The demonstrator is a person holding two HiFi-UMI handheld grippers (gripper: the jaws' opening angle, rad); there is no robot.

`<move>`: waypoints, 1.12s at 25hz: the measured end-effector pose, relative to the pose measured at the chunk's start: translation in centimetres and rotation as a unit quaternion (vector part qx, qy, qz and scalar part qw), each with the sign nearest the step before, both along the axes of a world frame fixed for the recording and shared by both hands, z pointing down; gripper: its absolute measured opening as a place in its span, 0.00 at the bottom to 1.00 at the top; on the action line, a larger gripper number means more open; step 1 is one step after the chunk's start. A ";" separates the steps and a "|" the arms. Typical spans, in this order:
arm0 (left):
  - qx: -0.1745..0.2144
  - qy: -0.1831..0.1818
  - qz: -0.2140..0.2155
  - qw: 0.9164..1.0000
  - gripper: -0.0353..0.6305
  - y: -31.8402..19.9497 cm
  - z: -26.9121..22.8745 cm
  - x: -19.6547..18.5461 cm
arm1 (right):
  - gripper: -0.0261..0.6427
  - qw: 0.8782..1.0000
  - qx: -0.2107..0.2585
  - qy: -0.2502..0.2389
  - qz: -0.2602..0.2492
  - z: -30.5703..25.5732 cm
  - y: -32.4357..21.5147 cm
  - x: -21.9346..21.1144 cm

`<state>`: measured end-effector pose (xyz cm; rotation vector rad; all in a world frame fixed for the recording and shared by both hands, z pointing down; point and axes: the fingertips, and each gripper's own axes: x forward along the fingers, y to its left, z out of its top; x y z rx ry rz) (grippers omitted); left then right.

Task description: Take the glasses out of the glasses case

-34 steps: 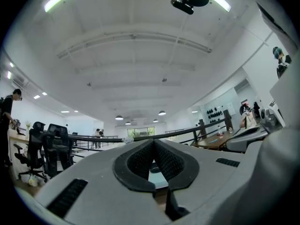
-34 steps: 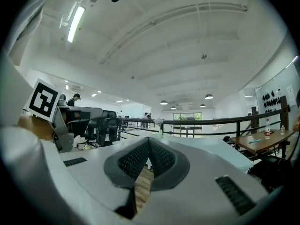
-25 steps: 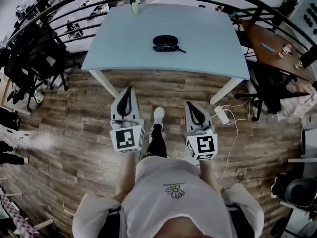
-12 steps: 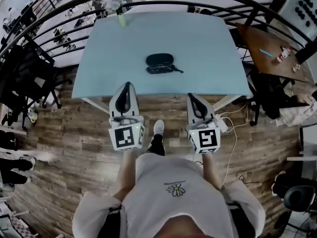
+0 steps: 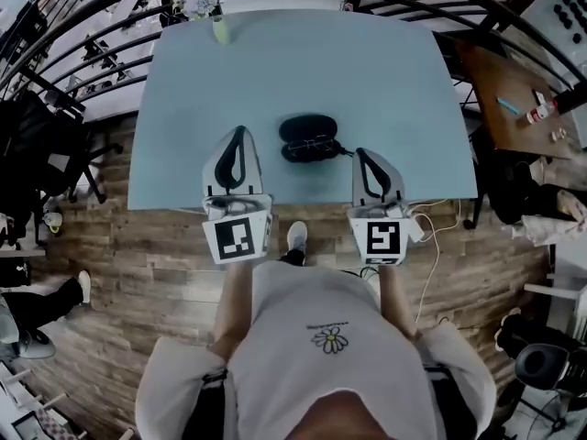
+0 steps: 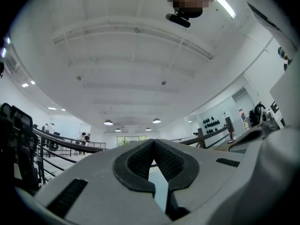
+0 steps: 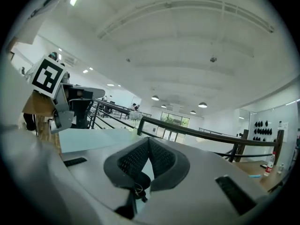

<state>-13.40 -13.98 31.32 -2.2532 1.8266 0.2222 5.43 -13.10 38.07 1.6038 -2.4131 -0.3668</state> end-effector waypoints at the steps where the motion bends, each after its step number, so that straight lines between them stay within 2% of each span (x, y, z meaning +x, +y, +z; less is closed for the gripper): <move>1: -0.002 0.000 0.001 1.000 0.08 -0.9 0.2 -0.3 | 0.05 1.000 -0.004 0.005 0.002 0.2 -0.9 -0.4; 5: -0.016 -0.012 0.004 1.000 0.08 -4.1 1.6 -0.8 | 0.05 1.000 -0.015 0.009 -0.012 0.7 -3.5 -1.8; 9: -0.022 0.000 0.007 1.000 0.08 -5.8 2.2 -0.9 | 0.05 0.999 -0.019 0.017 -0.027 1.3 -4.7 -2.8; 12: -0.027 -0.001 0.010 1.000 0.08 -6.5 2.9 -0.9 | 0.05 0.999 -0.028 0.002 -0.027 1.9 -5.5 -3.2; 21: -0.037 -0.012 -0.005 0.999 0.08 -9.3 3.2 0.1 | 0.05 0.998 -0.034 -0.041 -0.039 2.1 -8.8 -2.4; 28: -0.036 -0.023 -0.011 0.999 0.08 -11.3 2.8 1.2 | 0.05 0.997 -0.038 -0.037 -0.053 2.3 -10.8 -1.7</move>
